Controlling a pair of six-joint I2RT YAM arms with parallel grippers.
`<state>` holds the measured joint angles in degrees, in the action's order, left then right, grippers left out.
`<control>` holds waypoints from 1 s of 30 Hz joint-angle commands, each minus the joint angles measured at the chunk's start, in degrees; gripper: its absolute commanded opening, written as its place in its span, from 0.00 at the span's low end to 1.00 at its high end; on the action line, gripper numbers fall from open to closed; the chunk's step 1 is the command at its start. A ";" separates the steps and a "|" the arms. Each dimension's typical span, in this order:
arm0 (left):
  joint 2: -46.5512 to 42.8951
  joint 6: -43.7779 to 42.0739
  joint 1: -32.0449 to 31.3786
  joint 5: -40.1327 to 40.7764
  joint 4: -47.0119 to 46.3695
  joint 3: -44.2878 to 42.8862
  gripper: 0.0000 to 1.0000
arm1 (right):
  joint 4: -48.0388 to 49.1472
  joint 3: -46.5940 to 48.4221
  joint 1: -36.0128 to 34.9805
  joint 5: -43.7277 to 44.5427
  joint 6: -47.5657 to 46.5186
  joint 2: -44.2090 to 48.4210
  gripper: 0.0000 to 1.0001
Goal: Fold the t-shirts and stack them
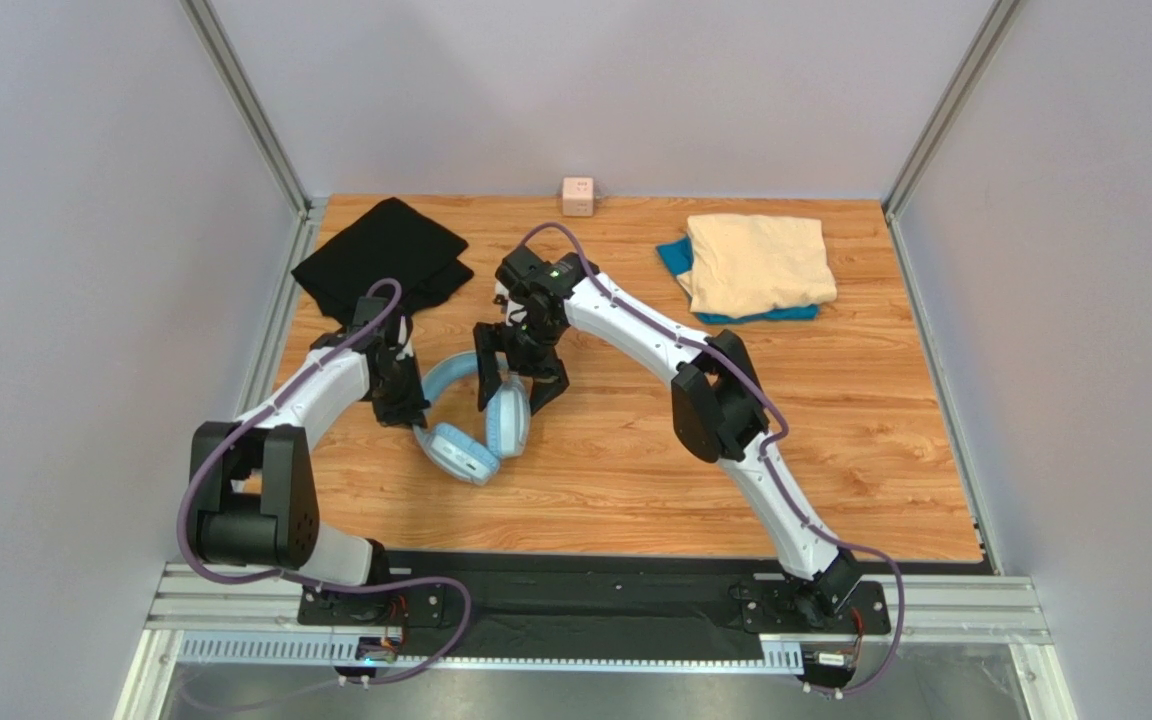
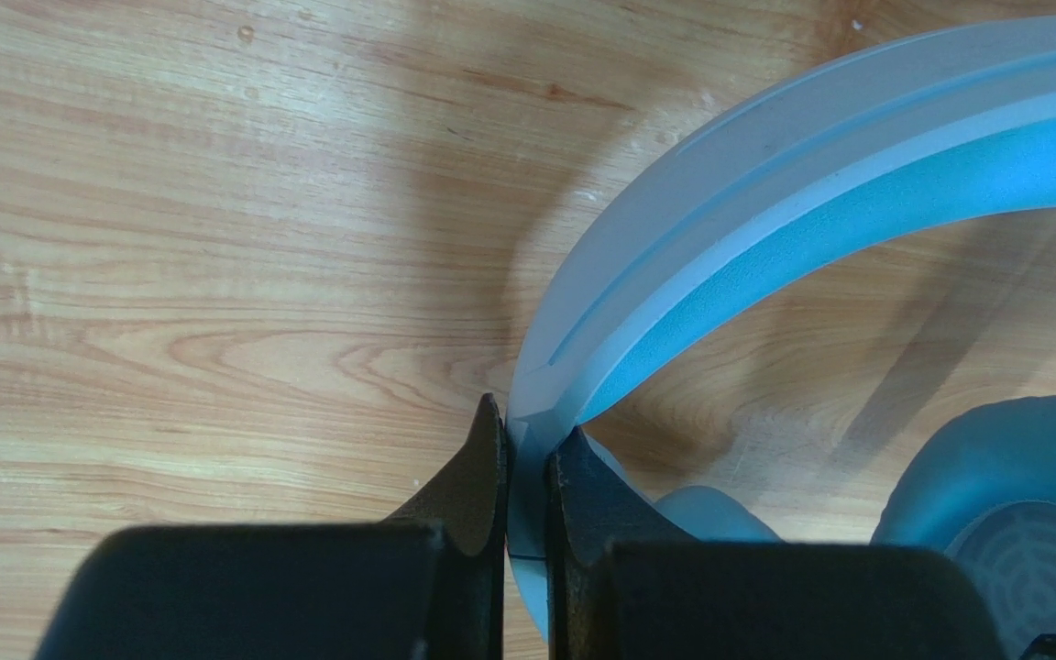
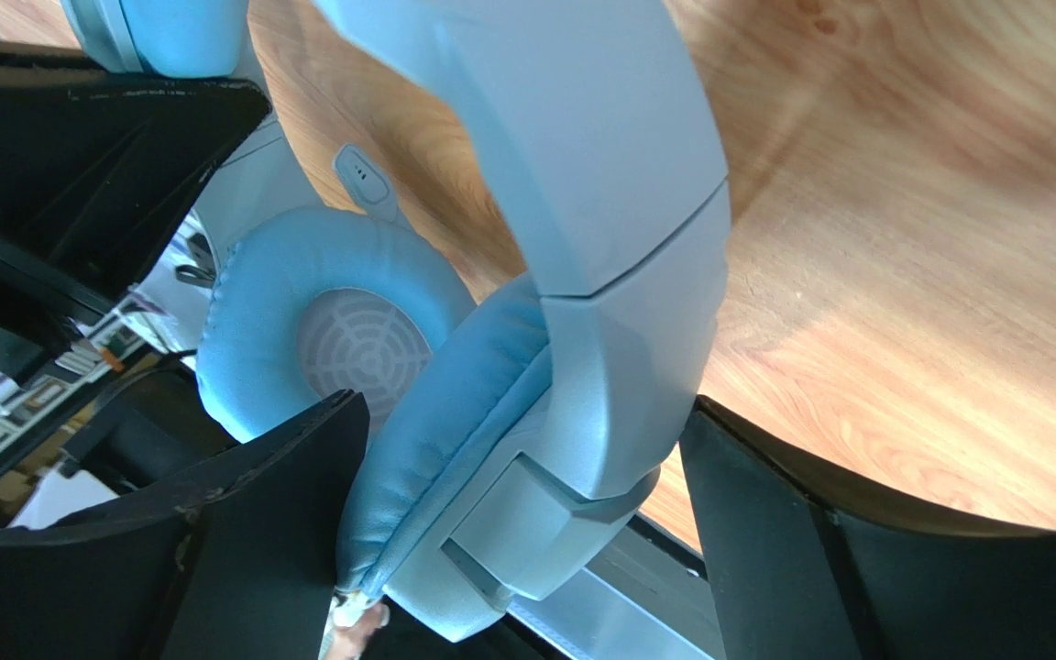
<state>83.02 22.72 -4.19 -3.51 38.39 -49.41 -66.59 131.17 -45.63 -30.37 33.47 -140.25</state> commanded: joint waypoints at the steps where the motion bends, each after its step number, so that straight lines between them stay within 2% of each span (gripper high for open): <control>1: 0.30 1.80 -1.88 -6.43 2.30 -1.56 0.00 | 1.64 1.56 -1.83 -0.39 -3.85 5.15 0.87; 3: 0.30 2.06 -1.88 -5.55 2.83 -2.09 0.00 | 1.72 -0.21 -1.75 1.01 -5.08 6.90 0.87; 4: 0.30 2.06 -1.88 -5.37 3.00 -2.62 0.00 | 1.81 -1.70 -1.83 1.71 -5.52 7.52 0.92; 8: 0.38 1.89 -1.88 -5.45 3.27 -2.98 0.00 | 1.55 -3.29 -1.75 3.65 -7.98 8.85 0.98; 13: 0.21 1.63 -1.88 -5.98 3.62 -2.62 0.00 | 0.85 -3.12 -1.75 4.53 -9.30 8.41 1.00; 19: -0.76 1.27 -1.88 -3.70 5.02 -2.62 0.00 | -8.02 3.90 -2.19 17.78 -12.90 6.74 1.00; 23: -0.76 1.45 -1.88 -3.35 5.46 -2.97 0.00 | -11.54 3.04 -2.10 24.29 -14.22 7.44 1.00; 27: -0.84 1.54 -1.88 -3.52 5.38 -3.50 0.00 | -8.66 -2.22 -1.05 21.06 -13.44 10.33 1.00; 30: -1.46 1.97 -1.88 -0.29 5.99 -4.20 0.00 | -3.66 -6.98 0.18 18.33 -10.72 13.59 1.00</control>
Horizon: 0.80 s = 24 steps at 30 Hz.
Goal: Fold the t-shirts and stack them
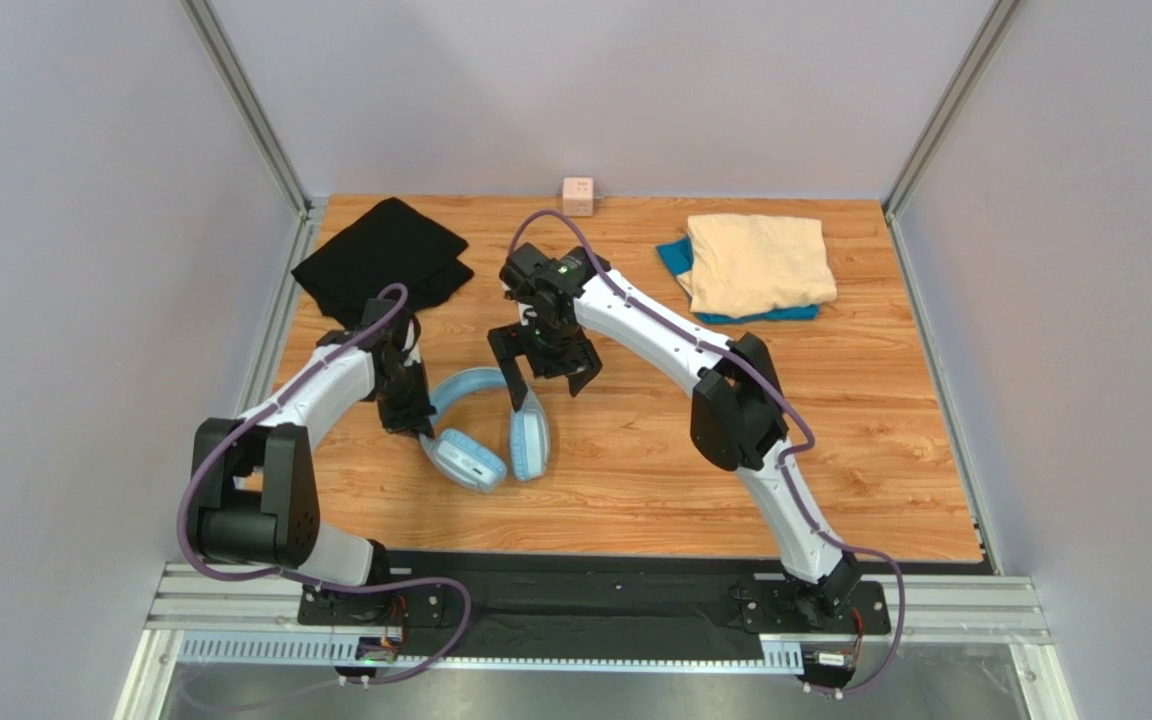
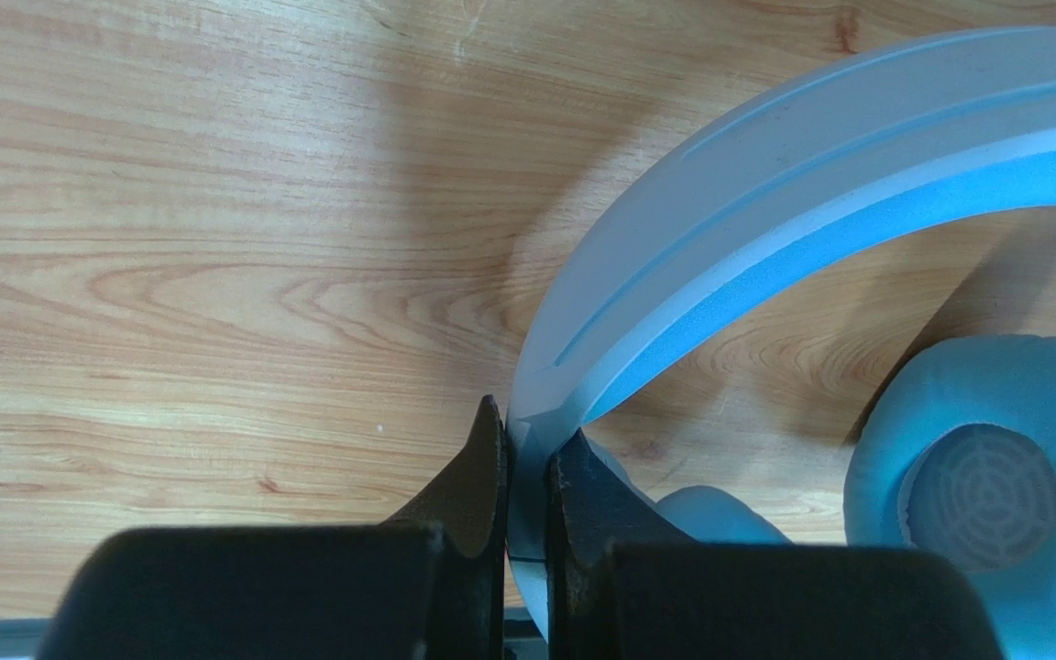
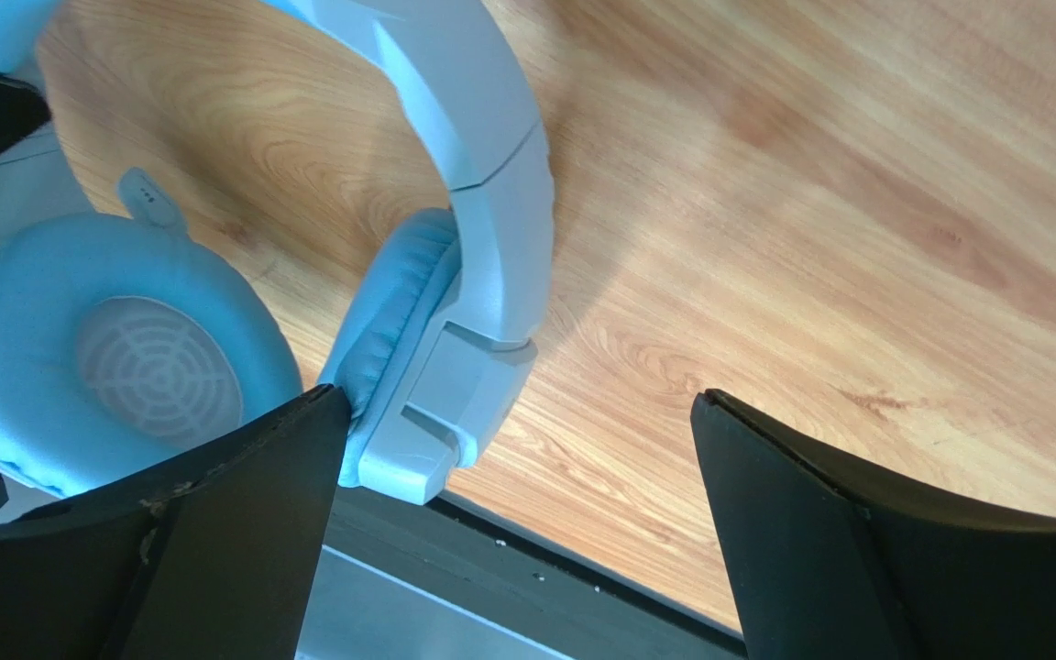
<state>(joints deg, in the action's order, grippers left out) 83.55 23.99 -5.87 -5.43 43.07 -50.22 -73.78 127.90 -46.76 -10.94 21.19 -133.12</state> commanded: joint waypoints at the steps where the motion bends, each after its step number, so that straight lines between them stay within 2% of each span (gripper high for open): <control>1: -2.16 0.80 -0.20 2.35 1.75 -3.48 0.00 | 4.16 -4.66 1.85 -2.32 1.92 7.86 1.00; 7: -2.43 2.46 1.91 10.26 3.95 -4.01 0.00 | 6.71 -9.24 5.98 -3.47 3.24 12.87 1.00; 15: 0.03 3.70 10.87 16.67 6.67 -5.50 0.00 | 9.35 -14.34 12.74 -5.32 4.21 18.94 1.00; 24: 2.67 2.29 21.06 18.52 9.75 -12.35 0.00 | 5.13 -14.95 19.16 -5.94 1.31 22.98 1.00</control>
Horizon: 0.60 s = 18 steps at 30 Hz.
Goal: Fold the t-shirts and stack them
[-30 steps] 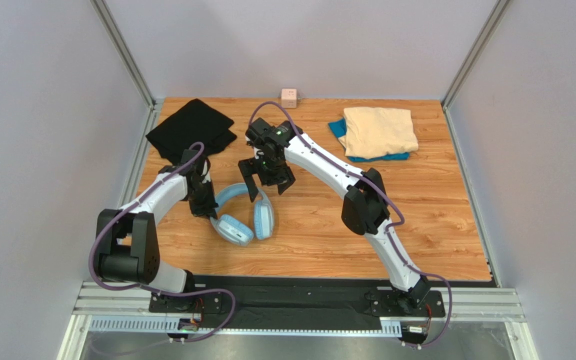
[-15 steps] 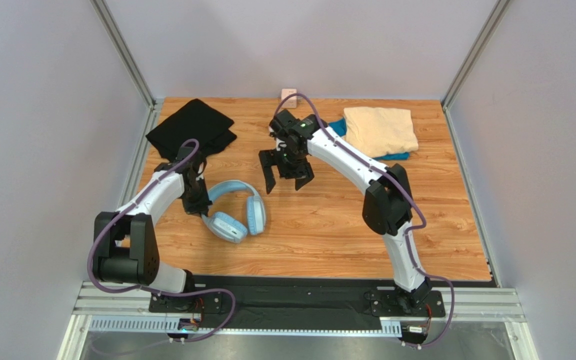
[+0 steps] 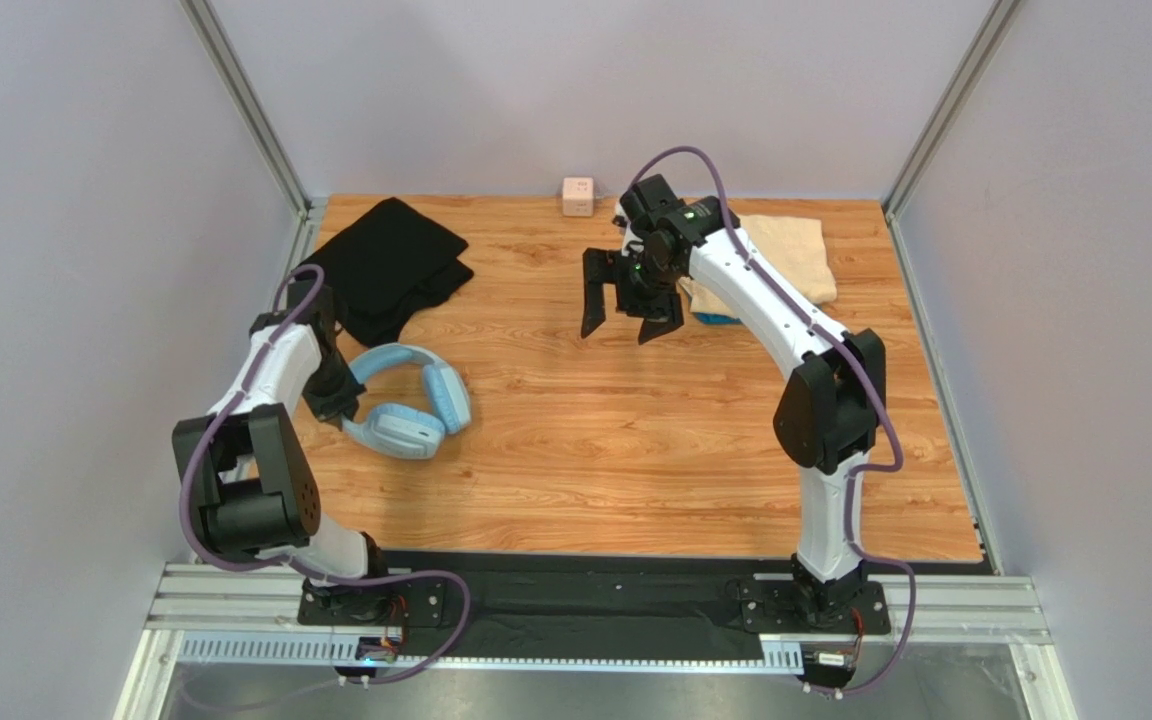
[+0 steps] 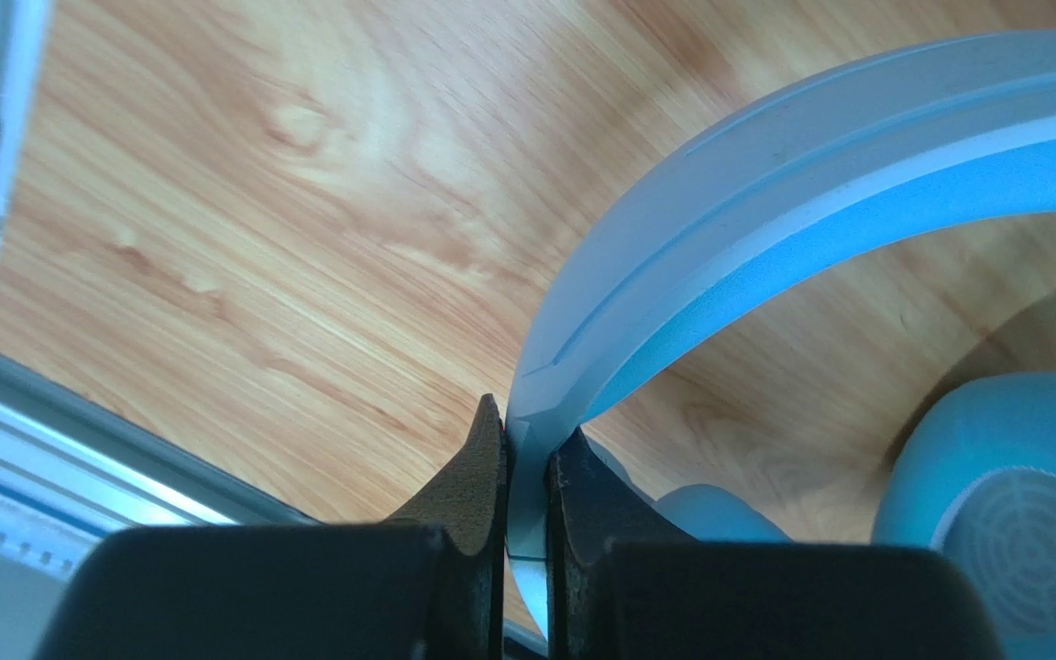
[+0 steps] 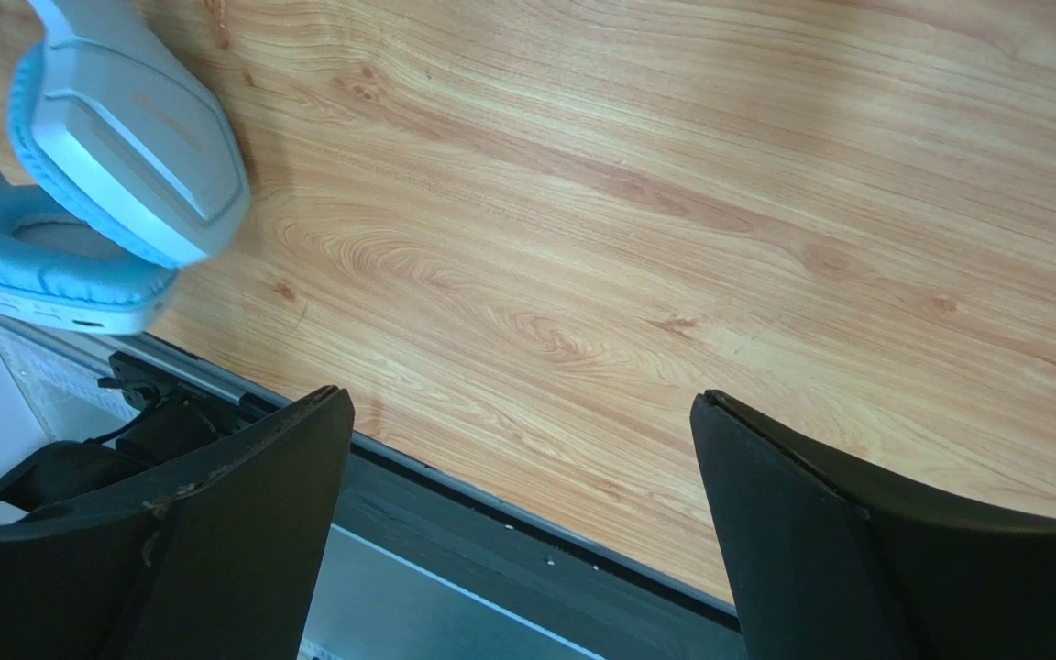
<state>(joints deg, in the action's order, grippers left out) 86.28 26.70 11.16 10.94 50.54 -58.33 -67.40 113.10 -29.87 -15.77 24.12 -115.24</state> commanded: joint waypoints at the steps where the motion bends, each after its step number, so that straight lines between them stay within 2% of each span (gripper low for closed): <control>1: -0.06 -0.77 6.05 2.42 2.28 -5.30 0.00 | -1.07 -0.59 2.88 -1.28 -1.71 5.64 1.00; 7: 1.87 -4.63 10.46 3.29 3.59 -8.64 0.00 | -0.90 -2.62 8.15 -3.65 -1.79 6.96 1.00; 14: 1.43 -5.25 11.69 4.79 3.07 -7.33 0.00 | -1.16 -2.44 9.83 -5.85 -1.97 6.52 1.00; 18: 1.61 -5.17 14.85 3.12 2.72 -6.45 0.00 | -0.98 -2.88 10.35 -6.11 -1.45 6.26 1.00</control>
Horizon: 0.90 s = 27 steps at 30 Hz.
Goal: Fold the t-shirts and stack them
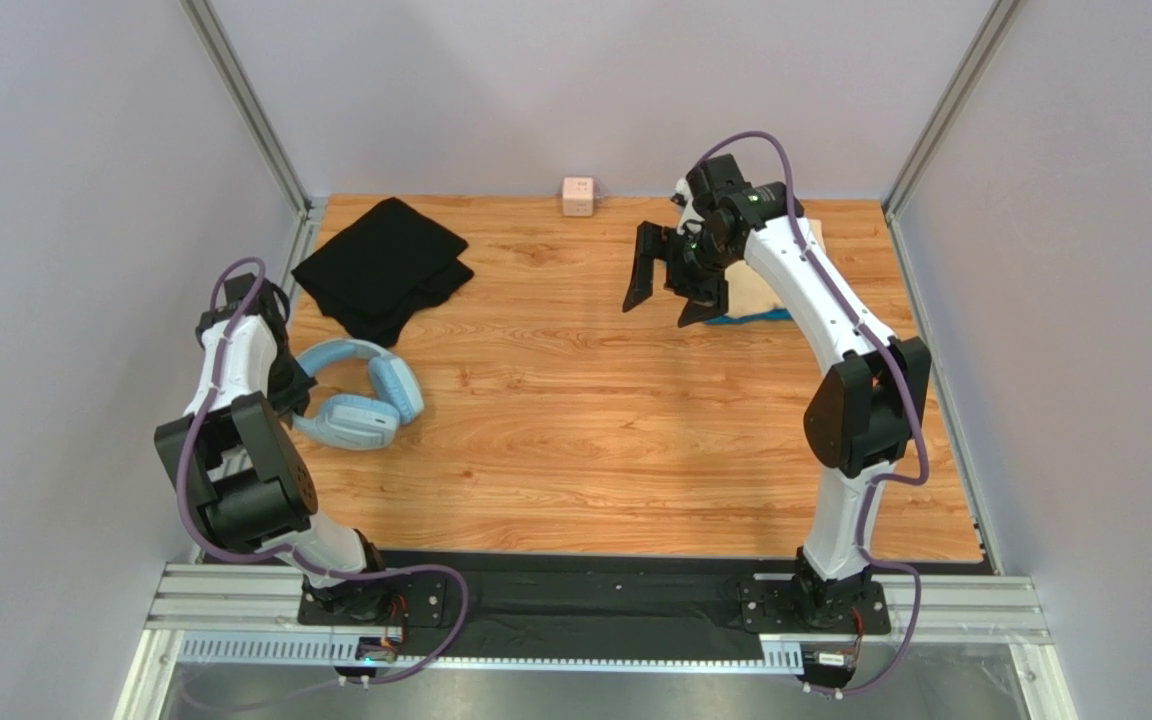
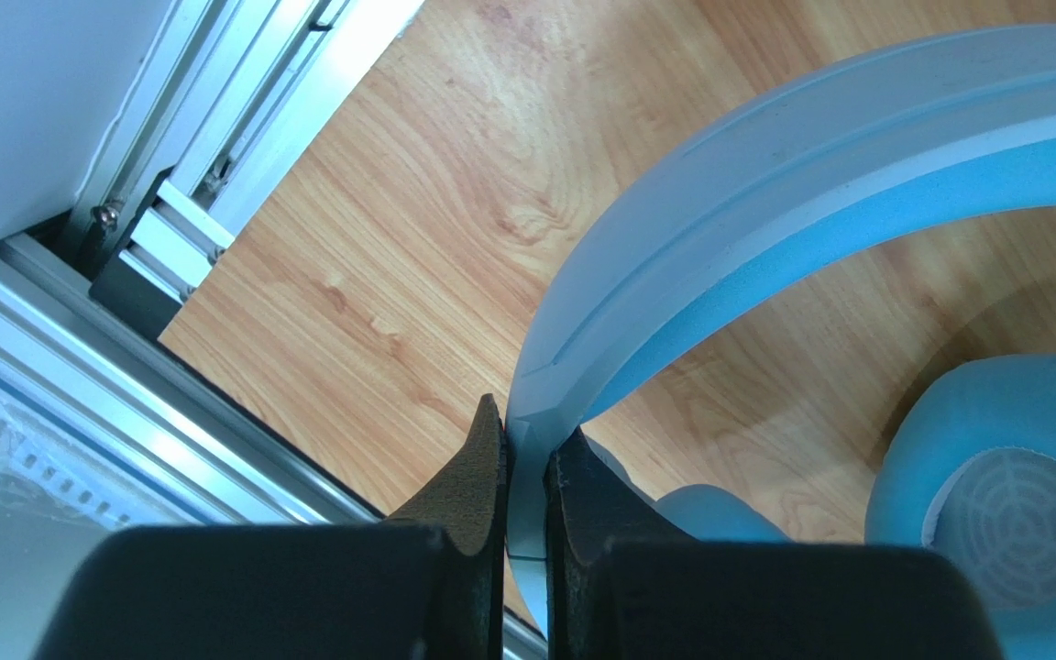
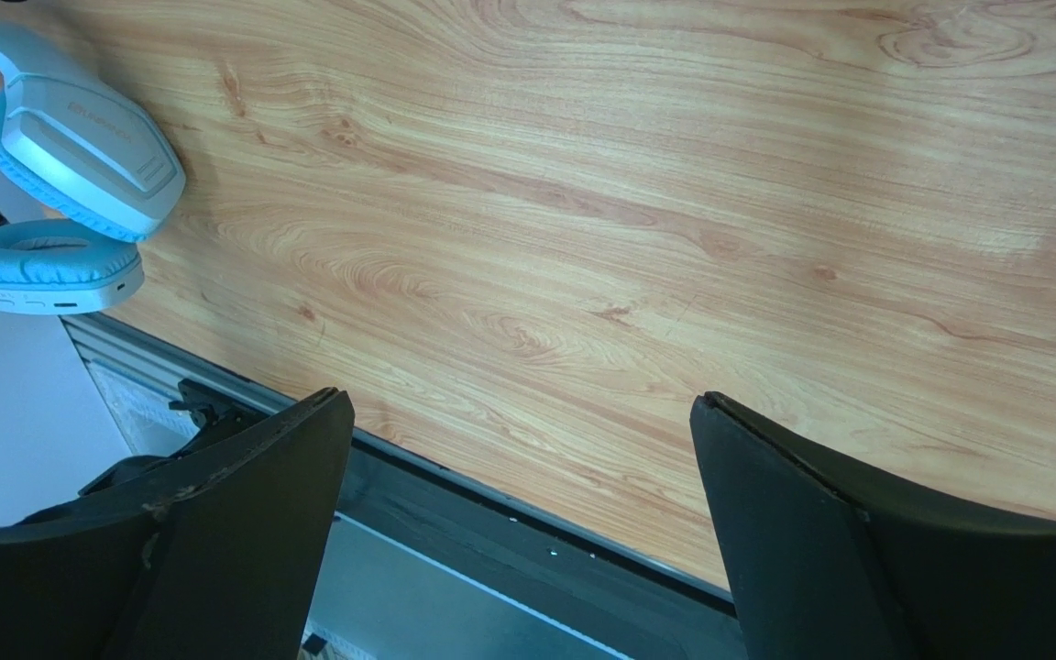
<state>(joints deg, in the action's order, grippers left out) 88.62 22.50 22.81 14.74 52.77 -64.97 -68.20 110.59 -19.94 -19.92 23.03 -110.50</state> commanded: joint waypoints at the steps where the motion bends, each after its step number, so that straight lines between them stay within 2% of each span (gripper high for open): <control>1: -0.64 -0.97 3.73 -1.12 0.40 0.19 0.00 | -0.17 -0.46 0.43 -2.22 0.00 1.43 1.00; 6: -0.99 -1.14 6.28 -1.47 0.40 -0.24 0.00 | 1.23 -2.21 0.43 -7.32 2.02 1.25 1.00; 14: 0.77 -2.55 6.64 -1.04 0.58 -1.30 0.01 | 2.46 -4.85 0.43 -7.85 2.02 1.16 1.00; 16: 0.33 -2.55 6.90 -0.68 0.58 -1.21 0.06 | 2.64 -5.11 0.43 -7.94 1.85 0.90 1.00; 20: -0.29 -2.37 7.34 0.37 1.36 -1.04 0.30 | 2.81 -5.82 0.43 -7.85 1.67 0.64 1.00; 22: -0.73 -2.29 7.34 0.03 1.63 -1.12 0.31 | 3.25 -6.26 0.43 -7.85 1.58 0.63 1.00; 24: -2.39 -2.29 7.34 -1.46 1.28 -0.95 0.49 | 3.69 -6.78 0.43 -8.55 1.58 0.98 1.00; 25: -2.92 -2.37 7.34 -3.47 1.19 -0.86 0.54 | 4.21 -6.87 0.43 -8.99 1.58 1.07 1.00; 27: -5.11 -2.81 7.43 -7.33 0.32 -0.42 0.55 | 4.48 -6.87 0.43 -9.08 1.67 0.81 1.00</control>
<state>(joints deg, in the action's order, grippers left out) 88.79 20.58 29.65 13.04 53.43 -64.51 -66.26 103.79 -19.68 -27.18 24.38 -110.50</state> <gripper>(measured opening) 0.538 0.998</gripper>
